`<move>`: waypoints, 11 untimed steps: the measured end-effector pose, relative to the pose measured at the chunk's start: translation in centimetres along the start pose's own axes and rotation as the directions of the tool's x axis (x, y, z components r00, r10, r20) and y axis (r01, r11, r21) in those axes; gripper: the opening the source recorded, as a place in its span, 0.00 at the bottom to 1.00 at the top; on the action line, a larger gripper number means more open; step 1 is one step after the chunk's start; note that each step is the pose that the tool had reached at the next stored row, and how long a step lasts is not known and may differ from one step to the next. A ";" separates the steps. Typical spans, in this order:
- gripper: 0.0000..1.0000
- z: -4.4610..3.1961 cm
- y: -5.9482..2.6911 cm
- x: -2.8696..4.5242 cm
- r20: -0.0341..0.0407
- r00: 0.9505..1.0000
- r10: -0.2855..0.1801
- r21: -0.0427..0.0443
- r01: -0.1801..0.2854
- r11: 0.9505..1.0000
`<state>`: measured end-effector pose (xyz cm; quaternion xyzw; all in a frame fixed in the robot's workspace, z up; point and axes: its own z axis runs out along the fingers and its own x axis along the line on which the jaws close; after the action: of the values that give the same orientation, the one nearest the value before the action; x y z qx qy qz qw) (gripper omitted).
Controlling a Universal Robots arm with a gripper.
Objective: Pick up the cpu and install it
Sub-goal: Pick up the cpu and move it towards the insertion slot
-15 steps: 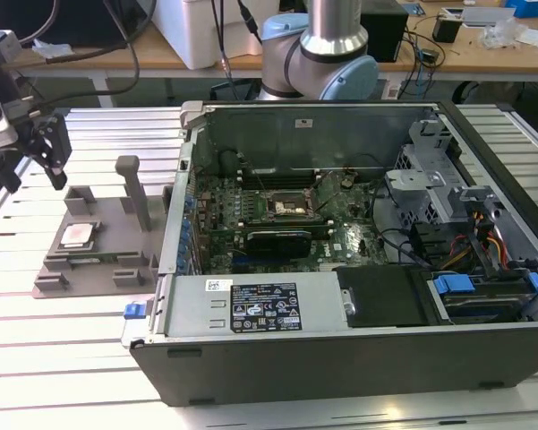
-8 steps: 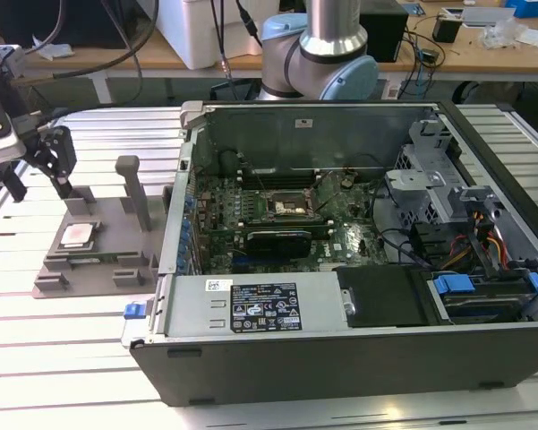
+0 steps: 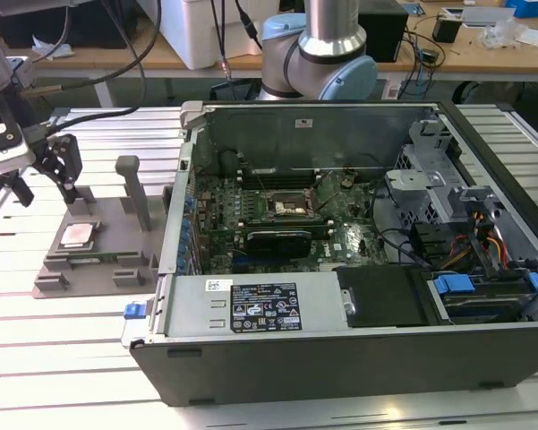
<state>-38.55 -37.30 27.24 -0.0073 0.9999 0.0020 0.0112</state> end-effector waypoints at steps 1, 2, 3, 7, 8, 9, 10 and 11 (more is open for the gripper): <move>0.66 0.28 0.09 0.00 0.000 1.000 -0.004 0.001 0.004 1.000; 0.66 0.46 0.17 0.00 0.000 1.000 -0.007 0.002 0.007 1.000; 0.66 0.63 0.24 -0.01 0.000 1.000 -0.012 0.003 0.012 1.000; 0.66 1.42 0.51 -0.04 0.000 0.999 -0.034 0.008 0.034 0.999; 0.66 1.56 0.53 -0.04 -0.001 0.999 -0.038 0.009 0.038 0.999; 0.66 1.72 0.54 -0.04 -0.001 0.999 -0.041 0.010 0.041 0.999; 0.66 1.80 0.54 -0.05 -0.001 0.999 -0.042 0.010 0.042 0.999; 0.66 1.94 0.55 -0.06 -0.001 0.999 -0.042 0.010 0.042 0.999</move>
<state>-38.45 -36.73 25.30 -0.0284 0.9995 -0.0030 0.0111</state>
